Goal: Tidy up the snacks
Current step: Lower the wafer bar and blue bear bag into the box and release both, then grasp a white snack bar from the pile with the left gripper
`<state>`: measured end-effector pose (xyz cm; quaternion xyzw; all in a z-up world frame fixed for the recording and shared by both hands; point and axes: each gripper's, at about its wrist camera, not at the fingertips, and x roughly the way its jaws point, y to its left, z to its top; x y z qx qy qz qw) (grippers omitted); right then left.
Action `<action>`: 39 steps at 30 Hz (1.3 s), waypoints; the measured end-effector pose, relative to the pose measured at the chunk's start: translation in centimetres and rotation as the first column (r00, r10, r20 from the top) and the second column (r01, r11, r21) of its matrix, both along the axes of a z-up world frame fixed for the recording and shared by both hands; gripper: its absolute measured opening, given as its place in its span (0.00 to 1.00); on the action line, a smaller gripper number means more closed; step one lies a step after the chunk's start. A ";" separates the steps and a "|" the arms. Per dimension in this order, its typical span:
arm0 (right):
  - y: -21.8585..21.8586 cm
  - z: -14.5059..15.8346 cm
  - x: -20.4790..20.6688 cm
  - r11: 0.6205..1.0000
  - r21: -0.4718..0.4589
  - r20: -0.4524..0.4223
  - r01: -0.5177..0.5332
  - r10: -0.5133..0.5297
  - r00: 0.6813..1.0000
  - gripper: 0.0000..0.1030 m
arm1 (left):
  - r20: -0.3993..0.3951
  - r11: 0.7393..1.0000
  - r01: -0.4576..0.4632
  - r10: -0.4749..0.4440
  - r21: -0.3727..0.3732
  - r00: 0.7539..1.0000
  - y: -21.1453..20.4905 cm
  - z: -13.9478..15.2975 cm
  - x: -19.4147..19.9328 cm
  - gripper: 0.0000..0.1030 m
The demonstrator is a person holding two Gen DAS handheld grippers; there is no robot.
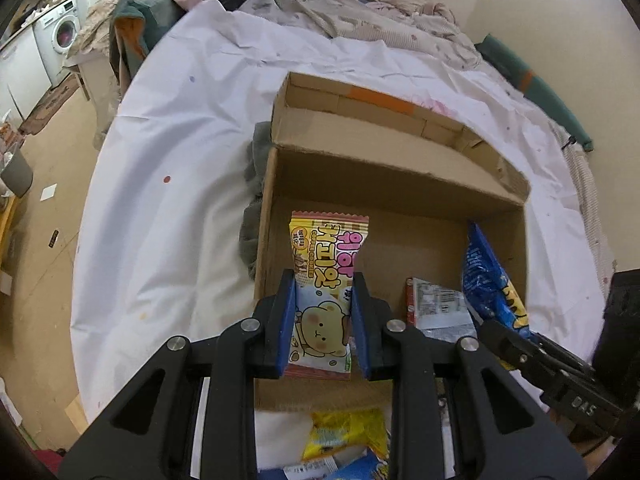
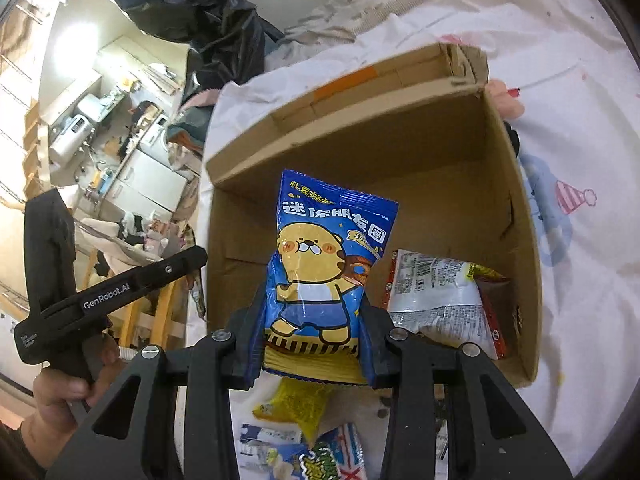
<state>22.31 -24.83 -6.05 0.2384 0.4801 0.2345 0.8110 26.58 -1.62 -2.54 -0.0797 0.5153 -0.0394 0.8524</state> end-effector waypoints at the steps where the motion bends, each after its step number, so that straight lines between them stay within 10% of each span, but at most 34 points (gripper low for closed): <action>1: 0.2 -0.3 0.1 1.000 0.001 -0.009 -0.005 0.005 1.000 0.38 | -0.009 1.000 0.001 -0.001 -0.006 1.000 0.0 -0.5 0.2 0.22; 8: 1.1 -0.9 0.9 1.000 0.025 -0.022 -0.018 0.019 1.000 0.43 | -0.060 1.000 0.000 -0.001 -0.013 0.998 -0.3 -3.1 0.8 0.22; 13: 0.4 -1.3 1.3 1.000 0.011 -0.033 0.029 -0.029 0.999 0.74 | -0.096 0.999 0.023 -0.028 -0.049 0.995 -0.4 -3.9 1.0 0.47; 19: -1.0 -1.3 1.1 0.997 0.038 -0.042 0.071 -0.069 0.997 0.74 | -0.060 0.999 0.044 -0.045 -0.018 0.997 -1.4 -2.8 0.3 0.73; 33: -1.9 -0.3 -0.3 0.995 0.055 -0.032 0.087 -0.086 0.996 0.74 | 0.012 0.994 -0.004 0.006 -0.105 1.000 1.9 0.3 -3.7 0.78; 39: -2.5 -0.1 -2.3 0.994 0.045 -0.042 0.101 -0.099 0.994 0.74 | -0.141 0.989 -0.110 0.096 -0.096 0.985 5.2 -3.2 -8.4 0.84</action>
